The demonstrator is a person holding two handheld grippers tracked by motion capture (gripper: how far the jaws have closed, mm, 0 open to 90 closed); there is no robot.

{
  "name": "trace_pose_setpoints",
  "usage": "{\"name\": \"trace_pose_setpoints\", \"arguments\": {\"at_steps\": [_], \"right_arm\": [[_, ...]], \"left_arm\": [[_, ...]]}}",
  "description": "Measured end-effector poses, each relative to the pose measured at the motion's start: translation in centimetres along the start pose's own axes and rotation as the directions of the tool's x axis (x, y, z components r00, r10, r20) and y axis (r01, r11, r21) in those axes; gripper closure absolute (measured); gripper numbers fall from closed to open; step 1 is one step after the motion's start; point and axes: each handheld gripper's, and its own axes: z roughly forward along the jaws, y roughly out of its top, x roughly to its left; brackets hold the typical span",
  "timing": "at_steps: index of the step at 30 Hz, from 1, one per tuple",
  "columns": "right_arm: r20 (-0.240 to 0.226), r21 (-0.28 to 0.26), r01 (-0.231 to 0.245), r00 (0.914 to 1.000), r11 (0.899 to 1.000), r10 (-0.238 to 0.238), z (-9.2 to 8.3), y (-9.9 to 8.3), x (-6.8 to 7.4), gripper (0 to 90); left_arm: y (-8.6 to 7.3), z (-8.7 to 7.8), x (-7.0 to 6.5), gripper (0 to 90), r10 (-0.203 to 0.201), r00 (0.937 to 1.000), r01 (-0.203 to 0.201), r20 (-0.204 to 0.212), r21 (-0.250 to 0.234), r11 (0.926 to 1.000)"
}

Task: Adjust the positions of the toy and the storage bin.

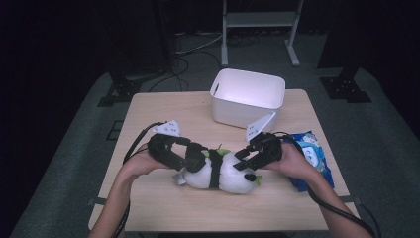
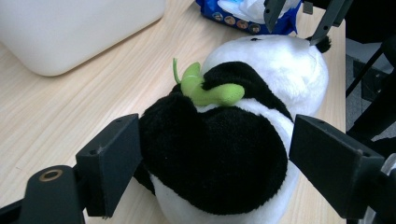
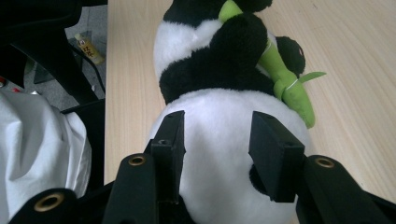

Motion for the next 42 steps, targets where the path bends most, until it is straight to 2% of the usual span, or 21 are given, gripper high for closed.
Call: {"name": "trace_pose_setpoints", "arguments": {"at_steps": [1,6,12,14,16,17,20,23,26,31,36,37,38,42], "right_arm": [[0.000,0.000,0.000,1.0000,1.000,0.000,0.0,0.0,0.0,54.4],[0.002,0.005,-0.012,0.9999,1.000,0.012,0.3,0.1,-0.3,52.4],[-0.010,0.065,-0.001,1.0000,0.998,0.002,1.6,-0.1,0.0,50.9],[-0.025,0.081,-0.002,0.9997,0.997,0.004,2.1,-0.2,0.1,50.9],[-0.030,0.095,0.001,0.9995,0.996,0.001,2.5,-0.3,0.3,50.2],[-0.038,0.091,-0.005,0.9993,0.996,0.008,2.6,-0.4,0.3,50.4],[-0.055,0.081,0.002,0.9985,0.997,0.002,2.8,-0.7,0.6,49.6],[-0.068,0.077,0.005,0.9977,0.997,0.000,2.8,-1.0,0.9,49.1],[-0.065,0.076,0.017,0.9978,0.997,-0.012,2.9,-1.2,1.5,48.6],[-0.052,0.077,0.038,0.9981,0.996,-0.034,2.8,-1.6,2.1,48.6],[-0.053,0.068,0.048,0.9976,0.997,-0.044,2.8,-1.8,2.4,47.5],[-0.053,0.069,0.046,0.9977,0.997,-0.042,2.8,-1.8,2.4,47.3],[-0.054,0.071,0.045,0.9977,0.996,-0.041,2.8,-1.9,2.4,46.9],[-0.050,0.086,0.049,0.9977,0.995,-0.045,2.5,-1.8,2.4,45.0]], "left_arm": [[0.0,0.0,0.0,11.8,0.000,1.0000,0.000,0.000,0.000,1.0000],[-0.2,0.4,0.0,11.8,-0.010,0.9999,0.010,0.014,0.007,0.9999],[-0.7,1.0,-0.3,15.6,0.007,0.9990,-0.009,0.044,0.037,0.9993],[-1.0,1.5,-0.6,15.5,0.010,0.9971,-0.014,0.075,0.057,0.9983],[-1.3,1.8,-0.8,15.6,0.009,0.9965,-0.014,0.083,0.067,0.9976],[-1.5,2.0,-1.0,15.6,0.018,0.9955,-0.025,0.093,0.077,0.9967],[-2.1,2.3,-1.4,15.7,0.011,0.9912,-0.022,0.132,0.082,0.9964],[-2.6,2.6,-1.9,16.1,0.020,0.9882,-0.034,0.152,0.088,0.9956],[-2.8,2.4,-2.3,16.1,0.037,0.9876,-0.049,0.153,0.074,0.9960],[-2.7,2.0,-2.7,16.0,0.052,0.9887,-0.056,0.140,0.024,0.9982],[-2.5,2.0,-2.5,16.1,0.051,0.9903,-0.054,0.129,0.018,0.9984],[-2.5,2.0,-2.5,16.4,0.049,0.9898,-0.052,0.134,0.018,0.9985],[-2.6,2.1,-2.5,20.6,0.050,0.9881,-0.053,0.146,0.015,0.9985],[-2.8,2.5,-3.0,21.0,0.062,0.9857,-0.068,0.157,0.035,0.9971]]}}
